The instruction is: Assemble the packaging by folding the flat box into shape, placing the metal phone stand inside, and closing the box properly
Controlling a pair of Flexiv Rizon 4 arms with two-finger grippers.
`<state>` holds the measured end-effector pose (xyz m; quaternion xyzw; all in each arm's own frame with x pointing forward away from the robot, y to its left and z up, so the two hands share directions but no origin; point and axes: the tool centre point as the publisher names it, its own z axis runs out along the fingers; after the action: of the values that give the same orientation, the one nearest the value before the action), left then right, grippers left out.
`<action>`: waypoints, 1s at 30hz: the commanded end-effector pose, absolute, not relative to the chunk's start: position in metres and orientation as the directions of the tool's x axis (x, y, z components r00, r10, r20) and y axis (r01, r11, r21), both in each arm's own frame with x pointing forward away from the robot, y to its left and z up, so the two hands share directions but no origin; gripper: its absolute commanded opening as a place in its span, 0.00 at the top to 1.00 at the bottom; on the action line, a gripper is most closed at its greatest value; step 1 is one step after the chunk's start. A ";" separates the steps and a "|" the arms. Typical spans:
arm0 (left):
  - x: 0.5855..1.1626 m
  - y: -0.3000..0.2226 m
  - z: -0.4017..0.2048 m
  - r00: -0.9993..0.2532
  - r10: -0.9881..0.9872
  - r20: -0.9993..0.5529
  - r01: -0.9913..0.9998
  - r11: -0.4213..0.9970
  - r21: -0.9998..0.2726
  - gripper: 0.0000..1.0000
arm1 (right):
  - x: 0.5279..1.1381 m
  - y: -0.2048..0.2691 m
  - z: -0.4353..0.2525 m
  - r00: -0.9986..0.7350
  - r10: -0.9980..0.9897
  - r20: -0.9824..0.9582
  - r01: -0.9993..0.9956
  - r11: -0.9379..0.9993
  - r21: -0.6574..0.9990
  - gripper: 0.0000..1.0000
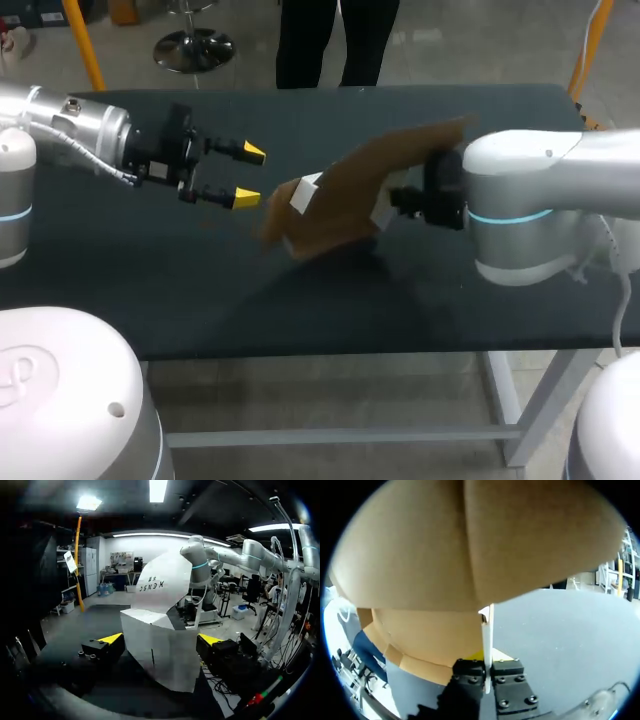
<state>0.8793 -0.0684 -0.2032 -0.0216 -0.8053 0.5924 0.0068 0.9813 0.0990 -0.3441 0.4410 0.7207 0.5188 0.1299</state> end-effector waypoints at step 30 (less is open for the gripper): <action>0.895 -0.049 -0.214 -0.993 0.081 -0.085 0.113 0.451 -0.886 0.00 | 0.987 0.095 -0.328 -0.575 0.715 0.398 0.788 0.352 0.505 1.00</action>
<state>0.8967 -0.0498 -0.2177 -0.0571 -0.8478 0.5270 -0.0156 0.9887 0.0949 -0.3331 0.4569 0.7612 0.4602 0.0095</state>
